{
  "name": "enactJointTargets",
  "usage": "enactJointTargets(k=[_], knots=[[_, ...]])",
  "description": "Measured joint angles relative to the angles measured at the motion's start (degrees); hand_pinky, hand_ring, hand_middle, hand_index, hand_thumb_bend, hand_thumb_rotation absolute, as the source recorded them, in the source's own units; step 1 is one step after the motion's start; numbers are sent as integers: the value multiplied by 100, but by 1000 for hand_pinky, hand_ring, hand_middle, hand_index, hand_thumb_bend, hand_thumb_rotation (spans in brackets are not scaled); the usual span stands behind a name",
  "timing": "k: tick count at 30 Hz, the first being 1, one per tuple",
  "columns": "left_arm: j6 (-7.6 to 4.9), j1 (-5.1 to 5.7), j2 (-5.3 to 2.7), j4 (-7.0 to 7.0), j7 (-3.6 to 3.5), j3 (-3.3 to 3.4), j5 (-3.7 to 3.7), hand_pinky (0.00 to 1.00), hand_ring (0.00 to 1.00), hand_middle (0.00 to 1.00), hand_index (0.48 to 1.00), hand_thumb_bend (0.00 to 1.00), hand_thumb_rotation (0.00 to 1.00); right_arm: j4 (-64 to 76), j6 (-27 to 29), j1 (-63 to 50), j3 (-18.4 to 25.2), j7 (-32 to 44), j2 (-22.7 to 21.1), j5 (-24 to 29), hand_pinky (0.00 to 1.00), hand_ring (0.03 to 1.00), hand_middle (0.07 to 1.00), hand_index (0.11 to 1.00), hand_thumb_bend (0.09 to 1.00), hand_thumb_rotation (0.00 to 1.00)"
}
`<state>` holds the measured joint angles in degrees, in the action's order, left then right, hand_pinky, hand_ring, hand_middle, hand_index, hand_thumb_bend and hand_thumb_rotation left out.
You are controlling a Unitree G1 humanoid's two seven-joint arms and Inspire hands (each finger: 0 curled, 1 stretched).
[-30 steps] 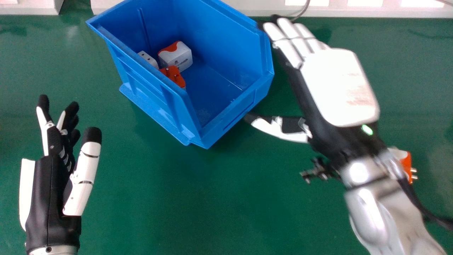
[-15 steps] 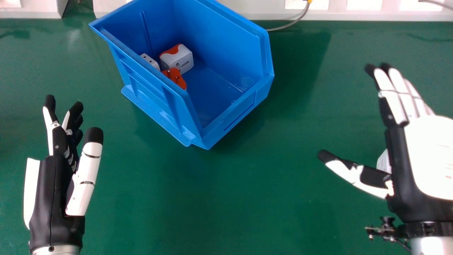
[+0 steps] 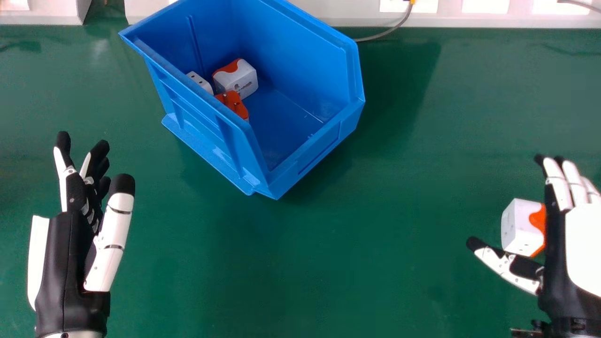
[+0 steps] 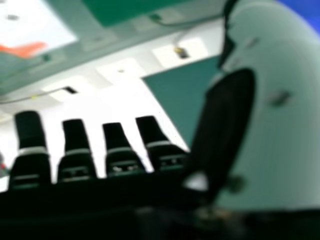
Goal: Pick all objects and put in blue box
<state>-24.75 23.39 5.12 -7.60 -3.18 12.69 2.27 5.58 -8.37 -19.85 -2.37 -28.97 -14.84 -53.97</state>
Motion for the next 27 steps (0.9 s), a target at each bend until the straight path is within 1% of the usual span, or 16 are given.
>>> enactJointTargets(k=[6, 8, 10, 14, 17, 20, 22, 23, 25, 27], knots=[[8, 1, 6, -12, -48, 1, 24, 985, 972, 961, 954, 494, 776, -590, -198, 357, 5, -76, 2, 155, 711, 841, 888, 861, 568, 372], [17, 3, 6, -21, -56, 4, 62, 982, 970, 959, 953, 513, 780, -782, -274, 466, 3, -82, 1, 187, 708, 841, 889, 859, 572, 368], [25, 4, 9, -27, -56, 10, 62, 972, 966, 958, 952, 519, 791, -942, -342, 563, -6, -85, 0, 233, 708, 841, 891, 860, 573, 355], [32, 3, 13, -30, -57, 25, 64, 965, 966, 957, 951, 508, 766, -1249, -511, 788, -28, -48, -6, 301, 711, 847, 896, 865, 555, 392], [39, 12, 14, -48, -58, 36, 65, 964, 967, 958, 952, 528, 780, -1495, -611, 960, -47, -29, -28, 396, 703, 841, 890, 857, 554, 380], [42, 23, 25, -60, -68, 63, 68, 966, 969, 961, 957, 495, 782, -1701, -723, 1113, -79, 71, -74, 444, 714, 845, 895, 859, 546, 383], [43, 49, 41, -77, -81, 78, 77, 968, 971, 964, 960, 503, 788, -1808, -749, 1230, -79, 117, -113, 502, 706, 834, 886, 847, 553, 370], [43, 52, 46, -83, -94, 80, 77, 970, 973, 966, 962, 487, 791, -1866, -751, 1289, -78, 125, -132, 527, 712, 837, 888, 848, 542, 390], [42, 52, 53, -92, -136, 82, 79, 971, 973, 967, 963, 461, 788, -1949, -767, 1391, -78, 160, -162, 634, 706, 831, 884, 840, 544, 392], [43, 57, 63, -98, -175, 92, 101, 965, 969, 966, 962, 440, 782, -2029, -788, 1477, -79, 190, -182, 696, 704, 826, 879, 835, 547, 395]])
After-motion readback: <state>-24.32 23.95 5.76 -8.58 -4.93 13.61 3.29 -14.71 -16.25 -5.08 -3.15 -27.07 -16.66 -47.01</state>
